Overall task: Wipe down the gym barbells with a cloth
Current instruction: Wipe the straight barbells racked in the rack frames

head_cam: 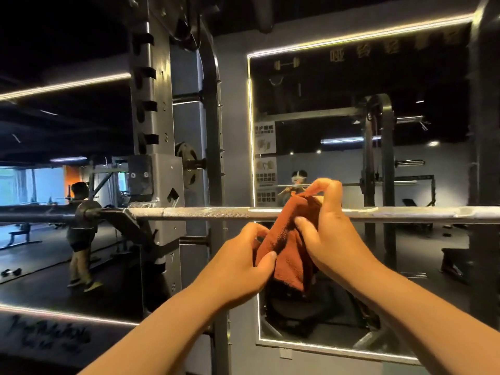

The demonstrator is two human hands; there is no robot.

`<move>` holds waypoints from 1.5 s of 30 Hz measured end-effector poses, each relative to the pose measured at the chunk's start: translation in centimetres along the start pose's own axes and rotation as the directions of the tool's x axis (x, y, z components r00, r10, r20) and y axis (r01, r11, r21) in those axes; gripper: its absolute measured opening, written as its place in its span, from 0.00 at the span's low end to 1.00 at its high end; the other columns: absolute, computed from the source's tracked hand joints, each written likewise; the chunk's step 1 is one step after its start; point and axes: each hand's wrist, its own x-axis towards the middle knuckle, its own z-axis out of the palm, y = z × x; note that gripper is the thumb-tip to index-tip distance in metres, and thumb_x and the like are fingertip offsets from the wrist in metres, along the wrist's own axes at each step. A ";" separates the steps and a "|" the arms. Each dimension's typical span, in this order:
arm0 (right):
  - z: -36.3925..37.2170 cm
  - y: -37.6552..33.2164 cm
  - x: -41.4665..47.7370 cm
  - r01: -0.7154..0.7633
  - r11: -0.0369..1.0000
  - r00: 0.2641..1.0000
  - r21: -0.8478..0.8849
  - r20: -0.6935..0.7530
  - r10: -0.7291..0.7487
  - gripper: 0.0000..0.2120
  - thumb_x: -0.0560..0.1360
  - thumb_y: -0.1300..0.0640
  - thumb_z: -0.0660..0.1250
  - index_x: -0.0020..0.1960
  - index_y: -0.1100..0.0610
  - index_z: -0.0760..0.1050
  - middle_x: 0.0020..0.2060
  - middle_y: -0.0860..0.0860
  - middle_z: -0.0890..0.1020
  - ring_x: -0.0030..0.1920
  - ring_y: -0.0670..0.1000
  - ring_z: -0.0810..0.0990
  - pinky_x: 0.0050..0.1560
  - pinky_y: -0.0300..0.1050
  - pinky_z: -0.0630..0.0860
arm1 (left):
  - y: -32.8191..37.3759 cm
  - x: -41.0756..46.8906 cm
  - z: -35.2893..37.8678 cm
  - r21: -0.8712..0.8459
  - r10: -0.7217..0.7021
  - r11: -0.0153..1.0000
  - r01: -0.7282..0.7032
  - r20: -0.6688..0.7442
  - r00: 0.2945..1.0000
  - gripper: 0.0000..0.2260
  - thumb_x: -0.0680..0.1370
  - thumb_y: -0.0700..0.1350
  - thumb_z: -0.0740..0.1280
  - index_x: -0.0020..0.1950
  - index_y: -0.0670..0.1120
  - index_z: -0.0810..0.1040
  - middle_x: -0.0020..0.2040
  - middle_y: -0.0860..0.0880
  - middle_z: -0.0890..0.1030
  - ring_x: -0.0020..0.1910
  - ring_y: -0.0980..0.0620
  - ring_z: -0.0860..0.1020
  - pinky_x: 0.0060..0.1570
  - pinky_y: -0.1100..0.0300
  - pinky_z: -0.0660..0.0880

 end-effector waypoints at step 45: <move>9.8 4.3 5.2 0.092 0.600 0.986 -0.795 -0.012 -0.168 0.21 0.81 0.44 0.53 0.69 0.52 0.72 0.64 0.51 0.77 0.66 0.54 0.77 0.72 0.57 0.71 | -8.6 9.7 -1.9 0.560 0.348 0.800 -0.213 -0.145 0.926 0.22 0.82 0.59 0.50 0.57 0.55 0.82 0.54 0.55 0.84 0.61 0.52 0.80 0.70 0.49 0.70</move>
